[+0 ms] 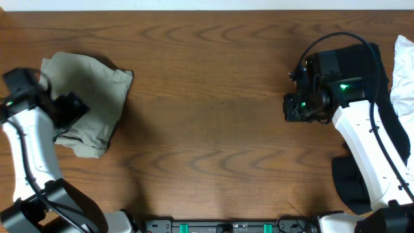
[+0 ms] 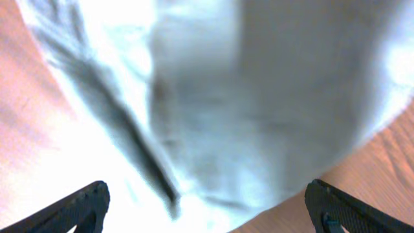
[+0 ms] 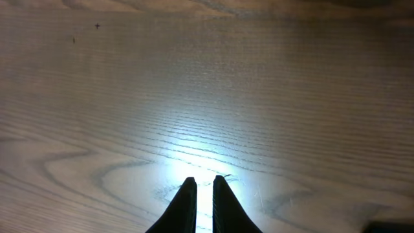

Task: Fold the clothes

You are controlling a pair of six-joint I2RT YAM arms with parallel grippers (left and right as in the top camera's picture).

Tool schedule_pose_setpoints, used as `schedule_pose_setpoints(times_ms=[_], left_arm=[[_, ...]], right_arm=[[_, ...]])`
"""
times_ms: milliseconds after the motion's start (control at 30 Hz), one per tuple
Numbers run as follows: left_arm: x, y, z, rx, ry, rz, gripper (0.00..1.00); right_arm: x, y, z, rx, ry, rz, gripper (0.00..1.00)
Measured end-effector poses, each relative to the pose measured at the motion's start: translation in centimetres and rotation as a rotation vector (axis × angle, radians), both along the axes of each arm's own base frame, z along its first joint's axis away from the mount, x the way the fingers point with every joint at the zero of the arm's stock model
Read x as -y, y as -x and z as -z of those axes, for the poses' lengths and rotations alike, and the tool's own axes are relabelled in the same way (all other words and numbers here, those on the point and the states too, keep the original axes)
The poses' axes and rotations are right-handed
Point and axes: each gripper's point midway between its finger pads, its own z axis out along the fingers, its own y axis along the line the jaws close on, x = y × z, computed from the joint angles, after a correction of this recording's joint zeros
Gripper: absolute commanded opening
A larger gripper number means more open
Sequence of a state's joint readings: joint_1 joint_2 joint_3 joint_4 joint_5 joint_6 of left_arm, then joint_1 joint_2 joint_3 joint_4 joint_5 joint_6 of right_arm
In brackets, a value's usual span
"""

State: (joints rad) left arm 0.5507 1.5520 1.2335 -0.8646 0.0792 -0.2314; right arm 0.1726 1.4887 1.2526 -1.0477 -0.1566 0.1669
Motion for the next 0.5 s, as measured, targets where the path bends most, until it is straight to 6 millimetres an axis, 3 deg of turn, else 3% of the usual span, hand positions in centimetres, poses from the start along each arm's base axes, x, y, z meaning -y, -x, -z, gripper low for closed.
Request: schedule_pose_setpoints(times_ms=[167,267,333,367,433,500], left_arm=[[-2.0,2.3,-0.2,0.018,0.072,-0.186,0.98],[-1.1,0.4,-1.4,0.143,0.152,-0.141,0.99],[0.7,-1.5,-2.7,0.246,0.222,-0.043,0.91],[1.6,-2.2,-3.1,0.279,0.253,-0.002,0.76],[4.0,-3.5,-4.0,0.336,0.313,0.109,0.3],[5.8,-4.2,-4.4,0.359,0.35,0.182,0.08]], right_arm=[[0.0,0.0,0.0,0.001,0.001,-0.003,0.1],[0.0,0.0,0.0,0.002,0.002,-0.007,0.1],[0.0,0.0,0.0,0.002,0.003,-0.01,0.1],[0.0,0.0,0.0,0.002,0.003,-0.01,0.1],[0.0,0.0,0.0,0.002,0.003,-0.01,0.1],[0.0,0.0,0.0,0.002,0.003,-0.01,0.1]])
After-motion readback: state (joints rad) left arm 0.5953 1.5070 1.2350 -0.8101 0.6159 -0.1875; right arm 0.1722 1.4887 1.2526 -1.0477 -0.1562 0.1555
